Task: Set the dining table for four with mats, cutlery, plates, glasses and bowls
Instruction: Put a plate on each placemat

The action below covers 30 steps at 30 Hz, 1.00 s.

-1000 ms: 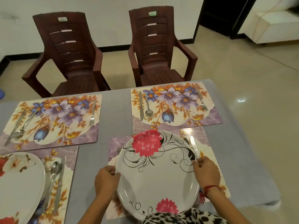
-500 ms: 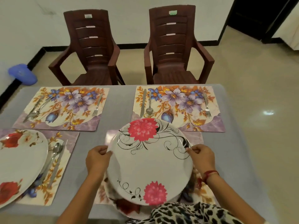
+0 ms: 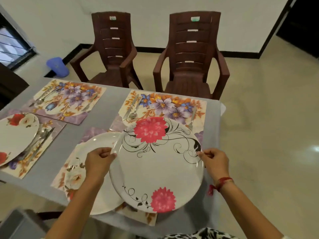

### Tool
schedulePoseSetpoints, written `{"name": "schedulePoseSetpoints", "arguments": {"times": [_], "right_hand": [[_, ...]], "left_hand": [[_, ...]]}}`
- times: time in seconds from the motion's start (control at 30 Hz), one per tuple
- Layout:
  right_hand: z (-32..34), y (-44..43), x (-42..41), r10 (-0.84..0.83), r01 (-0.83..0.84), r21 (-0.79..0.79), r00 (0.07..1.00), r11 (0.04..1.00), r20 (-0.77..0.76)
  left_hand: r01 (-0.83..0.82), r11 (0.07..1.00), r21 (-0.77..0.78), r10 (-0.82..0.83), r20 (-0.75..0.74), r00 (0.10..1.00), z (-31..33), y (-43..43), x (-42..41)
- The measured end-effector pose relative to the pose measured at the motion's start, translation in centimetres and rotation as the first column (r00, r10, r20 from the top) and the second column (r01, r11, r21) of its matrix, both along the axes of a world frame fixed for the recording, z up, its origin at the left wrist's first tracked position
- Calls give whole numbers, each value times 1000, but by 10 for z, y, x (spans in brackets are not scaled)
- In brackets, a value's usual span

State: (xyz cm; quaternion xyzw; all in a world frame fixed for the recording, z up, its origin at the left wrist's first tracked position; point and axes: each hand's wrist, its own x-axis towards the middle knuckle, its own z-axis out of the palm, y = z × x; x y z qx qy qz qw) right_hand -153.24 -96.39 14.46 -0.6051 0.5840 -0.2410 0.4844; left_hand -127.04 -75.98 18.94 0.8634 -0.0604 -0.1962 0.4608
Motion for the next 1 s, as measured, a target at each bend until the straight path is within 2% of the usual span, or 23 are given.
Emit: {"name": "schedulePoseSetpoints", "arguments": {"times": [0.23, 0.37, 0.57, 0.77, 1.0], "right_hand": [[2, -49, -40, -1, 1, -14, 1000, 1000, -28], [-6, -90, -58, 31, -31, 0, 999, 1000, -17], [-19, -181, -88, 168, -168, 5, 986, 986, 19], [-10, -257, -104, 253, -252, -38, 967, 967, 17], [-8, -315, -83, 370, -369, -60, 929, 928, 13]], "left_hand": [[48, 998, -47, -53, -106, 993, -19, -42, -32], [31, 997, -65, -37, -83, 996, -23, -69, -60], [-126, 987, -97, 119, -75, 990, -34, -122, -127], [-190, 978, -85, 186, -56, 981, -30, -170, -196], [-317, 943, -101, 314, -48, 948, -22, -208, -221]]}}
